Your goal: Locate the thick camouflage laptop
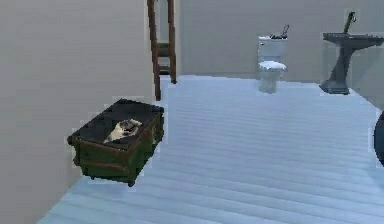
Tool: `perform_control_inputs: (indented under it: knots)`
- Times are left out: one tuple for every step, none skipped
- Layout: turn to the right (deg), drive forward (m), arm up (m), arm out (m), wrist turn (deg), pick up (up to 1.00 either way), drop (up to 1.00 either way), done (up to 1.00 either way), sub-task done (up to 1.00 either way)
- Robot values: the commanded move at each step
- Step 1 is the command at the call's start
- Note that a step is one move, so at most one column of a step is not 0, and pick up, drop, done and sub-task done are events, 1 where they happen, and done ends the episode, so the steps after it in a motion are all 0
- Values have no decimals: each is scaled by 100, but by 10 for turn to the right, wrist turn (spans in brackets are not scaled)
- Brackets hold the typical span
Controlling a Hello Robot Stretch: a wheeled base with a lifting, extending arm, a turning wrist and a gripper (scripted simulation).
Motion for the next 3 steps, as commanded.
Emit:
perform_control_inputs:
  knots:
    - [0,100,0,0,0,0,0,0,0]
    - [0,100,0,0,0,0,0,0,0]
    - [30,0,0,0,0,0,0,0,0]
